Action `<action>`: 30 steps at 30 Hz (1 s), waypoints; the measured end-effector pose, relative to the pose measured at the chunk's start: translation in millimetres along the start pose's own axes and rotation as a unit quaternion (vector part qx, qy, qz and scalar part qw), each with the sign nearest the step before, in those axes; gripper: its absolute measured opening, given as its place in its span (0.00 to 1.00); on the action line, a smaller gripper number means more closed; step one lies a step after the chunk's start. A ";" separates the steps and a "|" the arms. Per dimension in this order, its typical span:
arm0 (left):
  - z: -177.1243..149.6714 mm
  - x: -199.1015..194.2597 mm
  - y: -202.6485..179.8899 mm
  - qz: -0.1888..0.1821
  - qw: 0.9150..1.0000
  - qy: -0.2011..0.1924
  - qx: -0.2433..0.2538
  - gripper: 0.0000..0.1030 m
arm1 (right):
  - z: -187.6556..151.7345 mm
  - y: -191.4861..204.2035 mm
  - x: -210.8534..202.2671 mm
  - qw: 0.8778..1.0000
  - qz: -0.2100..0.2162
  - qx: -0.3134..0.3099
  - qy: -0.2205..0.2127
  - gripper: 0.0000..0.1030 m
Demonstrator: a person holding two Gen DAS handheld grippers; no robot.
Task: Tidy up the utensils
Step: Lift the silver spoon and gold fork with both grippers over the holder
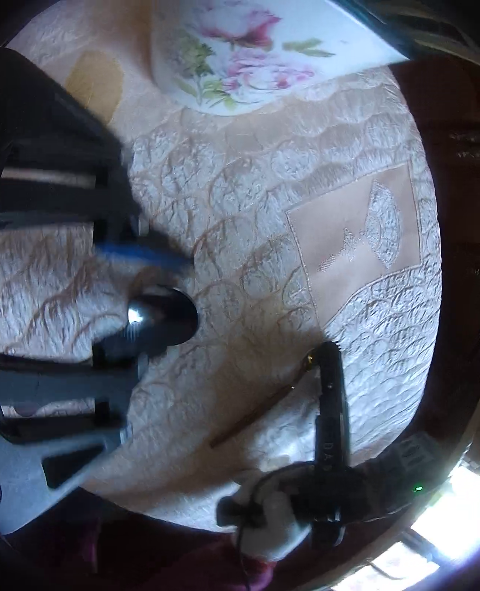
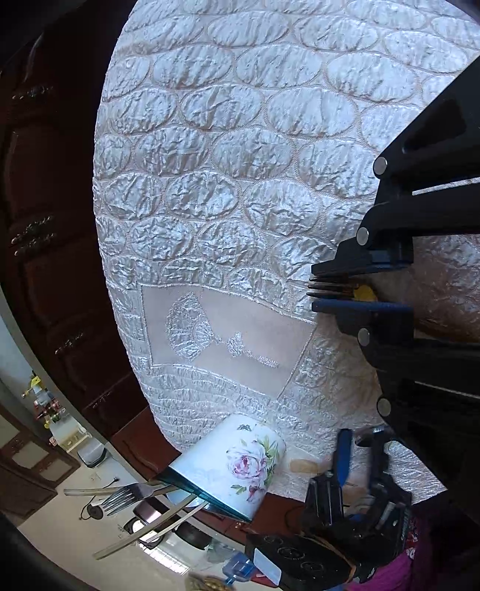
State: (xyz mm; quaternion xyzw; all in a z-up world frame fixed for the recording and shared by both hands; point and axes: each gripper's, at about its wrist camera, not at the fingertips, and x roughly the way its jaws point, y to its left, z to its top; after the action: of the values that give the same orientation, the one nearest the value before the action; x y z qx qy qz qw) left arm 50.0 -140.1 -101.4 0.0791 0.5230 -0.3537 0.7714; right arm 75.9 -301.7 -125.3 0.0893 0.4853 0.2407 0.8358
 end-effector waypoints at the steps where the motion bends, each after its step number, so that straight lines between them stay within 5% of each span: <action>1: -0.1 0.0 -0.6 -0.006 1.000 0.003 0.002 0.11 | -0.8 3.3 -0.3 1.000 -0.002 -0.001 -0.002 0.04; 9: -8.5 -12.9 -4.3 -0.023 0.999 -0.020 -0.011 0.01 | -14.7 30.7 -36.1 0.999 -0.027 -0.005 -0.047 0.01; 19: -36.6 -86.0 -0.5 -0.001 0.994 -0.099 -0.049 0.01 | -21.8 84.3 -88.1 0.992 -0.032 -0.028 -0.118 0.01; 30: -52.7 -198.4 30.5 0.058 0.974 -0.204 -0.085 0.01 | 11.1 140.9 -121.7 0.983 -0.016 -0.056 -0.176 0.01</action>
State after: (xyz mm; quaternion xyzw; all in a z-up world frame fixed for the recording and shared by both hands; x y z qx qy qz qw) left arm -10.6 0.2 38.9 -0.0299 0.3775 -0.2713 0.8848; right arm -9.4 -237.9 27.9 0.0755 0.3174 0.2350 0.9156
